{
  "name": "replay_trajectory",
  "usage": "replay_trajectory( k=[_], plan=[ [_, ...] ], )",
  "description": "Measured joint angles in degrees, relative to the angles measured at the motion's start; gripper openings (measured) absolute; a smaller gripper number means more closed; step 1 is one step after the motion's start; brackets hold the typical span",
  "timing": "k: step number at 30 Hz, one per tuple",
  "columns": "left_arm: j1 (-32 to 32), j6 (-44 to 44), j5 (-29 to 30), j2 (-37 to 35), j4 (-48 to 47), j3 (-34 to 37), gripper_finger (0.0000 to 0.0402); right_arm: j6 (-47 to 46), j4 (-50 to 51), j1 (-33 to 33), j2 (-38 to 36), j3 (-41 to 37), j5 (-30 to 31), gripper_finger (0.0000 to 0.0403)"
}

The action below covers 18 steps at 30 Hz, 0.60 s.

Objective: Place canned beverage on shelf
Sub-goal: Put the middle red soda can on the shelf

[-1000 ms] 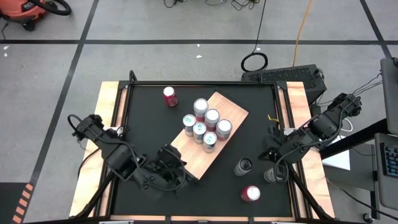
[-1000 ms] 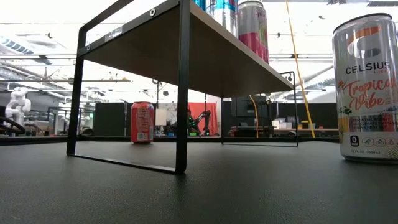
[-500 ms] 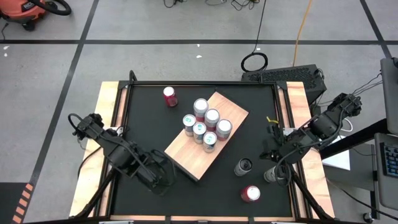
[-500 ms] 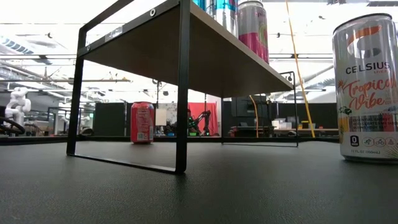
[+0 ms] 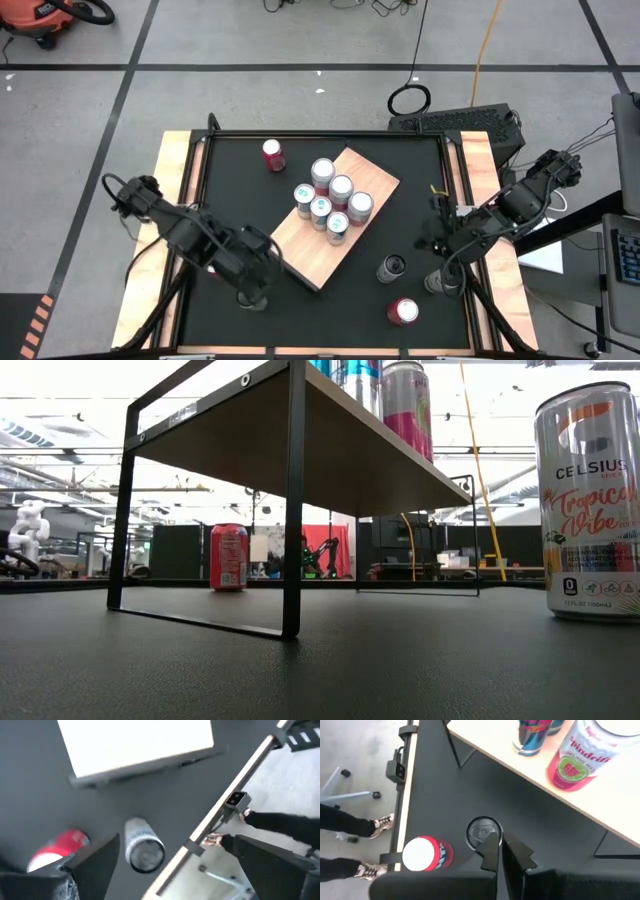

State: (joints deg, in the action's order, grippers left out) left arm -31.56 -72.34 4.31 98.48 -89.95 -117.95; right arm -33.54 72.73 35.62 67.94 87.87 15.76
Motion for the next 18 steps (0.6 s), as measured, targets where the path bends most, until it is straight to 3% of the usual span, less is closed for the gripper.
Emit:
replay_trajectory(
  k=[10, 14, 18],
  plan=[
    [7.8, 24.7, 5.2, -9.5, -0.1, 0.0, 0.0350, -0.3, 0.0, 0.0, 0.0, 0.0, -1.0, 0.0000],
    [7.6, 26.3, 6.6, -13.5, 0.0, 1.6, 0.0348, -1.8, 0.0, 0.0, 0.0, 0.0, -1.0, 0.0000],
    [5.1, 22.0, 11.9, -19.1, -0.1, 8.4, 0.0347, -1.9, 0.0, 0.0, 0.0, 0.0, -1.0, 0.0000]
  ],
)
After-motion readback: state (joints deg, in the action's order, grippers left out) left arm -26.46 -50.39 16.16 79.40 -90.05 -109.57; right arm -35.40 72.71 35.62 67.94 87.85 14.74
